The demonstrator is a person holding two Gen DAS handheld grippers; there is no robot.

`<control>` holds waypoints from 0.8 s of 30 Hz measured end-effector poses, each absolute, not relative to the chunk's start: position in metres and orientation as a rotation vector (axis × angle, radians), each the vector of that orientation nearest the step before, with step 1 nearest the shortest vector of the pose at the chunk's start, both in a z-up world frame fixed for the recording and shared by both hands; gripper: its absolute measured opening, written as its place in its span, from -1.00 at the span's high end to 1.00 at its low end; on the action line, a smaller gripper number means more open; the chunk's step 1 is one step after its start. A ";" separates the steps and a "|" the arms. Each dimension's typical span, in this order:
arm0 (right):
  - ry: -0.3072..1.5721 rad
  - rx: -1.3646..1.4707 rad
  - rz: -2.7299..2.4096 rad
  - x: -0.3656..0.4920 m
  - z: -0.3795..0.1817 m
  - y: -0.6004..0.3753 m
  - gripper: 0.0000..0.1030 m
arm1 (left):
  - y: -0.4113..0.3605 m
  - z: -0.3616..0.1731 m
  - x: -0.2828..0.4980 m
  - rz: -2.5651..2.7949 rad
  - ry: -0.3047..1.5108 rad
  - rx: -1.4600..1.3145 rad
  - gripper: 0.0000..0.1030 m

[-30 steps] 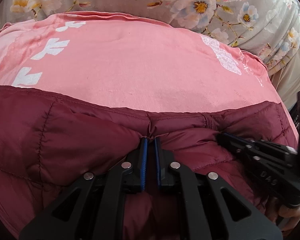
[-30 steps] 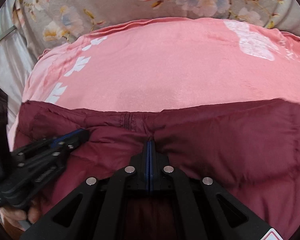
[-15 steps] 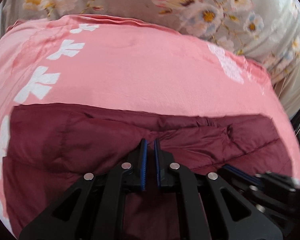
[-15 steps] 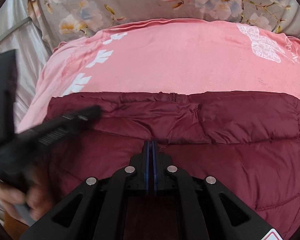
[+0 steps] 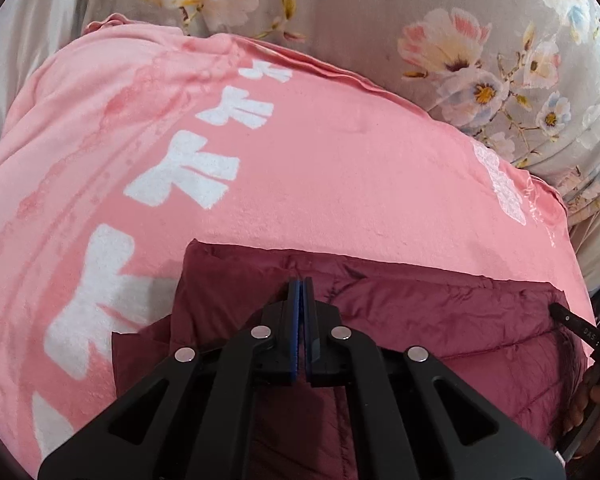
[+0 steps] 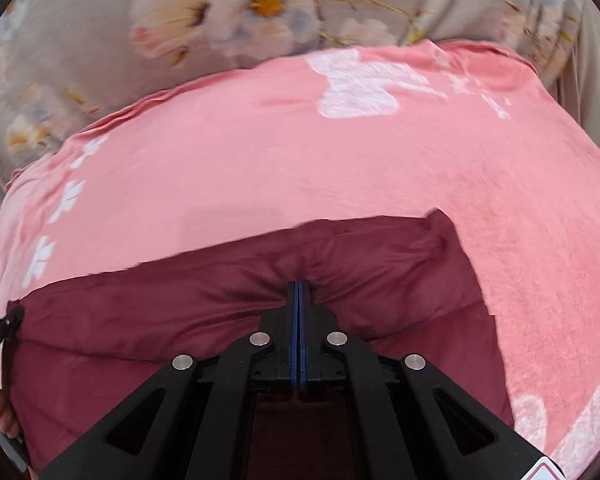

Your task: Fold large clothes

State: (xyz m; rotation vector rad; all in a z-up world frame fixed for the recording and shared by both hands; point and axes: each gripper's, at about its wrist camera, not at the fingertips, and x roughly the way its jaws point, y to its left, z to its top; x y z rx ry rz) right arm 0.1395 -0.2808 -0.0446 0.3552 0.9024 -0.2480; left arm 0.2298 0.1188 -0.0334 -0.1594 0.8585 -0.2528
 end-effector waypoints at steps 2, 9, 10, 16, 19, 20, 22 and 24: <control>0.914 0.351 -0.242 0.142 -0.054 -0.280 1.00 | 0.119 -0.047 0.238 -0.246 0.886 -0.151 0.97; 0.888 0.235 -0.275 0.145 -0.065 -0.262 1.00 | 0.111 -0.063 0.240 -0.232 0.887 -0.113 0.99; 0.886 0.241 -0.272 0.144 -0.065 -0.264 1.00 | 0.110 -0.063 0.240 -0.231 0.887 -0.112 0.99; 0.869 0.236 -0.200 0.125 -0.026 -0.229 0.96 | 0.113 -0.057 0.236 -0.213 0.888 -0.101 0.98; 0.863 0.252 -0.022 0.101 -0.002 -0.187 0.96 | 0.149 -0.033 0.209 -0.266 0.896 -0.260 0.76; 0.878 0.261 0.035 0.092 0.002 -0.173 0.96 | 0.159 -0.028 0.201 -0.273 0.904 -0.294 0.56; 0.907 0.277 0.119 0.078 0.001 -0.151 0.96 | 0.182 -0.020 0.179 -0.273 0.910 -0.340 -0.11; 0.935 0.296 0.165 0.068 -0.003 -0.136 0.96 | 0.199 -0.021 0.157 -0.250 0.940 -0.314 -0.11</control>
